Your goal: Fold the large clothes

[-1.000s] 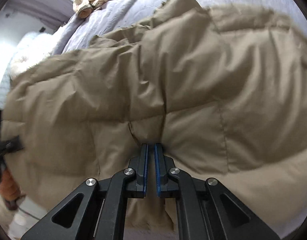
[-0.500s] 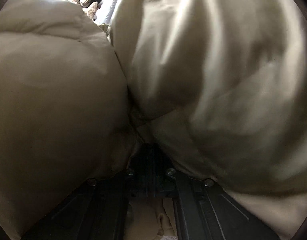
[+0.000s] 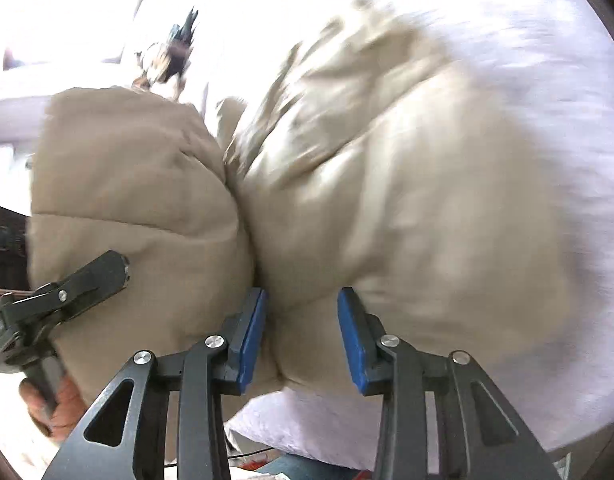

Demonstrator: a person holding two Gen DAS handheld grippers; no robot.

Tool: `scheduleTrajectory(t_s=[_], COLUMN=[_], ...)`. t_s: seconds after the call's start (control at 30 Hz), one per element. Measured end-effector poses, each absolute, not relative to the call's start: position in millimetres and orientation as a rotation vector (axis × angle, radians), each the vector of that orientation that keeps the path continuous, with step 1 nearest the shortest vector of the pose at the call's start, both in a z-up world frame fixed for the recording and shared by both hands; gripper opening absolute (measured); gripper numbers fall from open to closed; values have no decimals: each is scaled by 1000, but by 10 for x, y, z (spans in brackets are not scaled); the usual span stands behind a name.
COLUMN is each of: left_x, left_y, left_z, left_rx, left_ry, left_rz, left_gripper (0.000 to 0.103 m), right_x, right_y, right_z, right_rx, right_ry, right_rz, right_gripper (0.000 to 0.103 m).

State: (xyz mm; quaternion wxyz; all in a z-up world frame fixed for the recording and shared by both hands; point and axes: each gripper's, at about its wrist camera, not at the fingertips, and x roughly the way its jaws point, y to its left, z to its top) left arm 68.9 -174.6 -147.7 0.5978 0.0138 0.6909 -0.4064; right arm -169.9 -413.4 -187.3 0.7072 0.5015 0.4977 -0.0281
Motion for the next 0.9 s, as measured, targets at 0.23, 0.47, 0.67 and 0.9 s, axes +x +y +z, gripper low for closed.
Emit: scheduleTrajectory(t_s=[0.23, 0.47, 0.67, 0.9], left_x=[702, 710, 618, 1119], left_y=[-2218, -2597, -3008, -2408], left_z=[-1874, -1979, -1487, -838], left_rx=[-23, -7, 87, 197], left_ry=[1640, 1658, 1578, 1184], left_rz=[-1099, -1074, -1095, -926], left_gripper=[82, 82, 82, 82], right_x=[-2396, -2642, -2257, -2183], right_y=[-4531, -4335, -4206, -4225], right_z=[-1656, -1205, -1200, -1753], right_rx=[1041, 969, 963, 1004], right_ry=[1081, 973, 996, 1127], right_rz=[-158, -38, -120, -314], right_gripper=[61, 82, 35, 13])
